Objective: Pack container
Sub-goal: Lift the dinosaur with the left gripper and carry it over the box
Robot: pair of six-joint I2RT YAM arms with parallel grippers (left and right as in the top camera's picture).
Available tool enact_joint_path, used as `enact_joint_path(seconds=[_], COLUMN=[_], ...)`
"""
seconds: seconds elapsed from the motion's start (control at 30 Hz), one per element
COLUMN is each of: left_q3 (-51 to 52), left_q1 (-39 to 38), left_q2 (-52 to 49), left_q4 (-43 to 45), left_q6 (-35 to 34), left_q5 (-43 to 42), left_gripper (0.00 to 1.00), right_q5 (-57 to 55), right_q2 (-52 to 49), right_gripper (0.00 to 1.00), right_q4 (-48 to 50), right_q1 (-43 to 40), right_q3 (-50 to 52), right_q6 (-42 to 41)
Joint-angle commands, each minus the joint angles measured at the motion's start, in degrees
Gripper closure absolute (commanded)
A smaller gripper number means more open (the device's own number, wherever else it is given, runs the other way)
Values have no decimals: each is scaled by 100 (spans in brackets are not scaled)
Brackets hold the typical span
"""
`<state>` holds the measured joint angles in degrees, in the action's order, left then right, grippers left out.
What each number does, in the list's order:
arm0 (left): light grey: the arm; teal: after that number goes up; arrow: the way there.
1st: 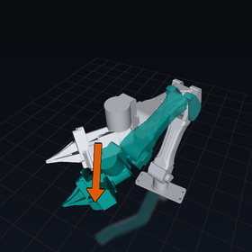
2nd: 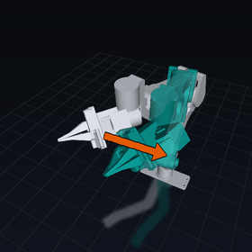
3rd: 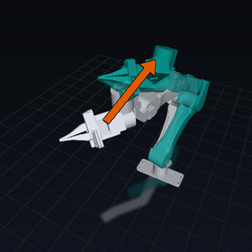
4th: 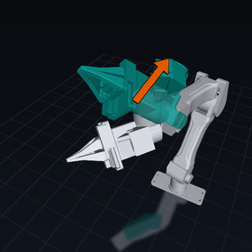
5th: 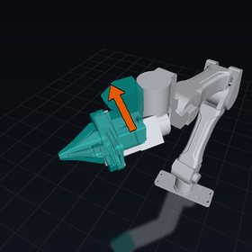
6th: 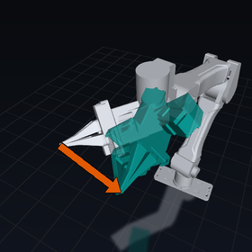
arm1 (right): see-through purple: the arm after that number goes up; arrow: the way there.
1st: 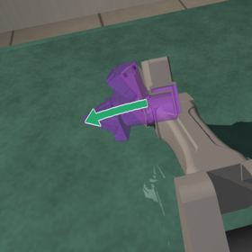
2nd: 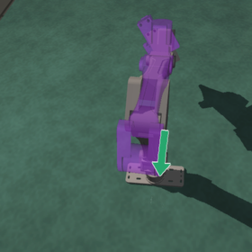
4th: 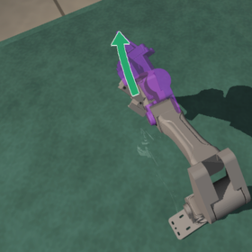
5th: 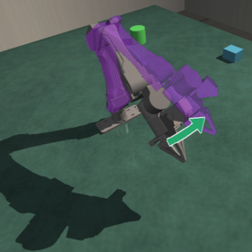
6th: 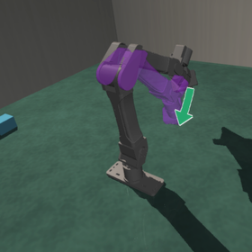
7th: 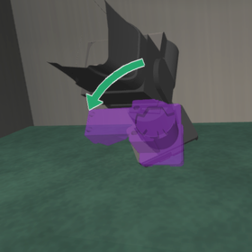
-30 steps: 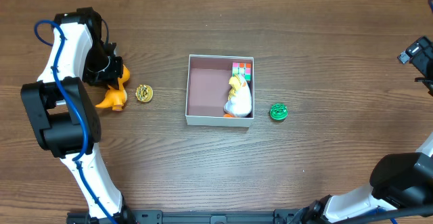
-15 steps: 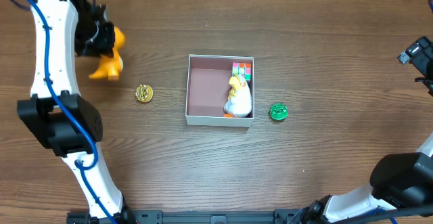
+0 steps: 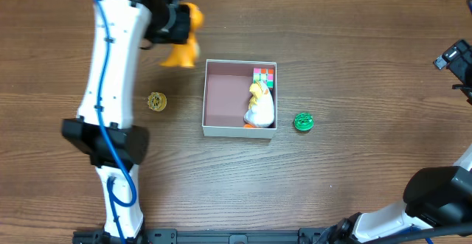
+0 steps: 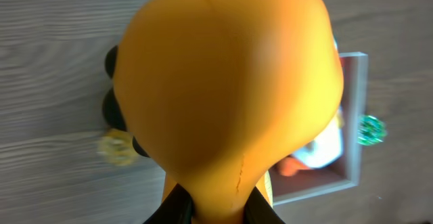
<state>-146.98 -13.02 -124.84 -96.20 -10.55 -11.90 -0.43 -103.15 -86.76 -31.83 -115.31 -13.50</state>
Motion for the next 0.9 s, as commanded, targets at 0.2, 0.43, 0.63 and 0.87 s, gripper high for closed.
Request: enact_joint_path(seconds=[0.2, 0.43, 0.63, 0.87], left_q3=[197, 1200, 2031, 2549], left_q1=[-997, -1115, -1128, -1233], left_q2=[42, 42, 42, 42], left_q4=[232, 706, 1088, 1189], left_q6=[-1401, -1672, -1670, -1644], left_q5=[610, 345, -9, -17], left_gripper=[73, 76, 78, 75], right_q5=[-31, -31, -31, -31], right_q2=[26, 26, 26, 26], right_gripper=[0, 0, 0, 0], right_q4=[17, 17, 17, 17], right_q1=[-7, -7, -7, -7], right_q3=[-4, -4, -4, -4], right_q6=[-20, -20, -20, -20])
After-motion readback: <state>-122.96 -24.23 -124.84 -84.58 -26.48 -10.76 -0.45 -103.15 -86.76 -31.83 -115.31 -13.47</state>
